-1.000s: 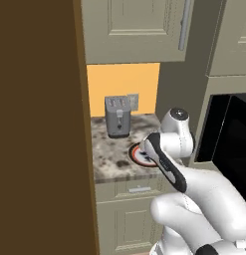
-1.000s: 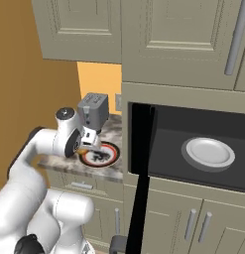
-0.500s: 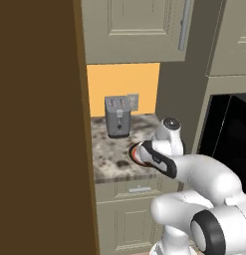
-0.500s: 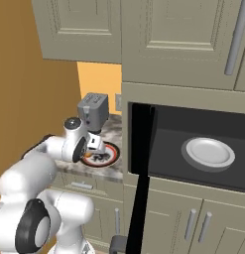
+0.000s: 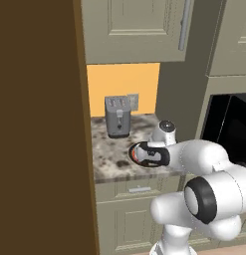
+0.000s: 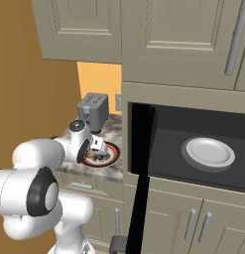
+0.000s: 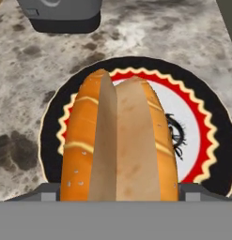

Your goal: Pick the hotdog bun from the microwave and place it on plate located on the counter.

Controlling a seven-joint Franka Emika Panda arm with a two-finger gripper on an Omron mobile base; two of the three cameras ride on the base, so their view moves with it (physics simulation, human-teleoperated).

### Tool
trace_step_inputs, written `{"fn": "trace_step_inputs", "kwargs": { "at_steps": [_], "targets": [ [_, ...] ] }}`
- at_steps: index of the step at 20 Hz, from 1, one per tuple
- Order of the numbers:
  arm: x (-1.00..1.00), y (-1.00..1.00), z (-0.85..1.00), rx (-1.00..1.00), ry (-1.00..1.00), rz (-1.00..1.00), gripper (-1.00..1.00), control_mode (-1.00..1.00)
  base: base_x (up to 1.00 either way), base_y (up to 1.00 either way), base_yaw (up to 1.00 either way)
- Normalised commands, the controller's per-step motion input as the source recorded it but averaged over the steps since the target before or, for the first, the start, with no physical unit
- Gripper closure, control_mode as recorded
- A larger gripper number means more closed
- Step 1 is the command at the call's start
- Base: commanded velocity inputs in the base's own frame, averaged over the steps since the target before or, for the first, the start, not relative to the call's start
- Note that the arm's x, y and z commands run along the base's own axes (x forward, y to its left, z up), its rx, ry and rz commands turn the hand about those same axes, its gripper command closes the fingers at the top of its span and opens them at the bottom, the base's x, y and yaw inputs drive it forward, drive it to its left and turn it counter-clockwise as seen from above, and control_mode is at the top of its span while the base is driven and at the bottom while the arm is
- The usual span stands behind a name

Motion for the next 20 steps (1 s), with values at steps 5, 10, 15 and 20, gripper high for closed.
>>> {"fn": "trace_step_inputs", "kwargs": {
  "at_steps": [5,10,15,20],
  "targets": [
    [0.03,0.0,-0.31,0.0,-0.01,0.0,1.0,-1.0,0.0,0.0,0.0],
    [0.03,0.0,-0.2,0.0,-0.05,0.0,1.0,-1.0,0.0,0.0,0.0],
    [0.24,0.0,-0.09,0.0,-0.04,0.0,1.0,-1.0,0.0,0.0,0.0],
    [0.16,0.0,-0.03,0.0,-0.01,0.0,1.0,-1.0,0.0,0.0,0.0]
  ]
}}
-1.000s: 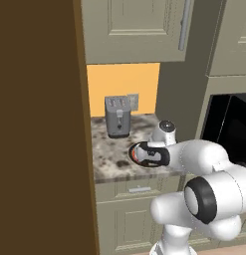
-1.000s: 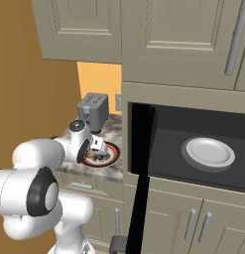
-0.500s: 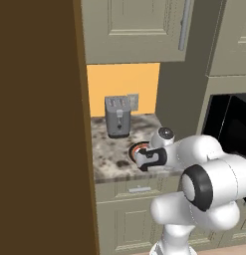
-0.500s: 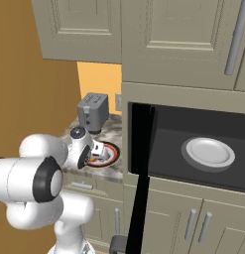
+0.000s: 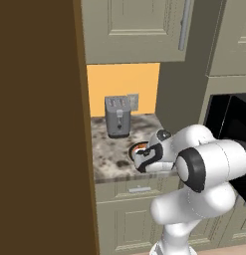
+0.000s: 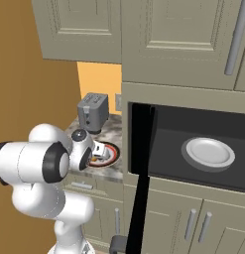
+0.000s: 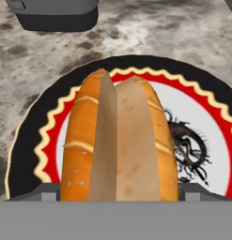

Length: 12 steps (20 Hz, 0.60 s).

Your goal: Pick the hotdog bun from the microwave and place it on plate located on the counter.

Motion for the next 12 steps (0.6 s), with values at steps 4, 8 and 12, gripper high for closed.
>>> {"fn": "trace_step_inputs", "kwargs": {
  "at_steps": [4,8,12],
  "targets": [
    [0.0,0.0,0.0,0.0,0.0,0.0,1.0,-1.0,0.0,0.0,0.0],
    [0.0,0.0,0.0,0.0,0.0,0.0,1.0,-1.0,0.0,0.0,0.0],
    [0.0,0.0,0.0,0.0,0.0,0.0,-1.0,-1.0,0.0,0.0,0.0]
  ]
}}
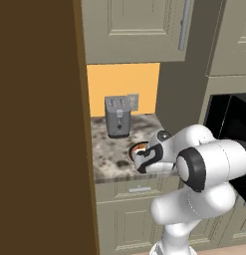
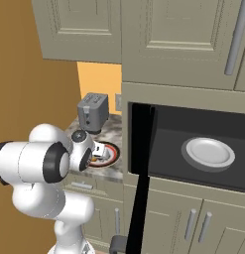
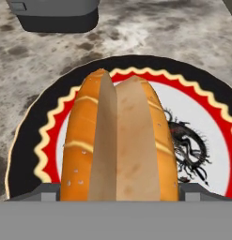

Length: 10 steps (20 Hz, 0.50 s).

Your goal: Pick the hotdog bun from the microwave and place it on plate located on the counter.

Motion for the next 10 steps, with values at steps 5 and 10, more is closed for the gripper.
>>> {"fn": "trace_step_inputs", "kwargs": {
  "at_steps": [5,10],
  "targets": [
    [0.0,0.0,0.0,0.0,0.0,0.0,-1.0,-1.0,0.0,0.0,0.0],
    [0.0,-0.01,0.06,0.0,0.0,0.0,-1.0,-1.0,0.0,0.0,0.0]
  ]
}}
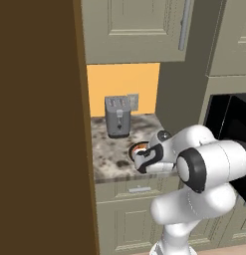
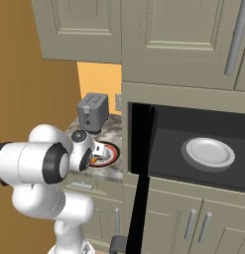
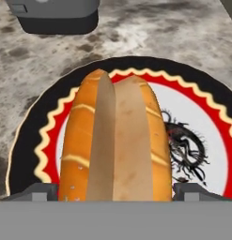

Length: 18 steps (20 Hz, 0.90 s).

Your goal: Pick the hotdog bun from the microwave and place it on plate located on the counter.

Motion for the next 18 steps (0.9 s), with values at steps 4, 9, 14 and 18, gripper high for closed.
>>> {"fn": "trace_step_inputs", "kwargs": {
  "at_steps": [4,9,14,18],
  "targets": [
    [-0.1,0.0,0.85,-0.01,0.04,0.0,-1.0,-1.0,0.0,0.0,0.0],
    [-0.55,0.0,1.0,-0.03,0.06,-0.01,-1.0,-1.0,0.0,0.0,0.0],
    [-0.92,0.0,0.93,0.0,0.07,-0.02,-1.0,-1.0,0.0,0.0,0.0],
    [-1.0,0.0,0.91,0.0,0.05,0.0,-1.0,-1.0,0.0,0.0,0.0]
  ]
}}
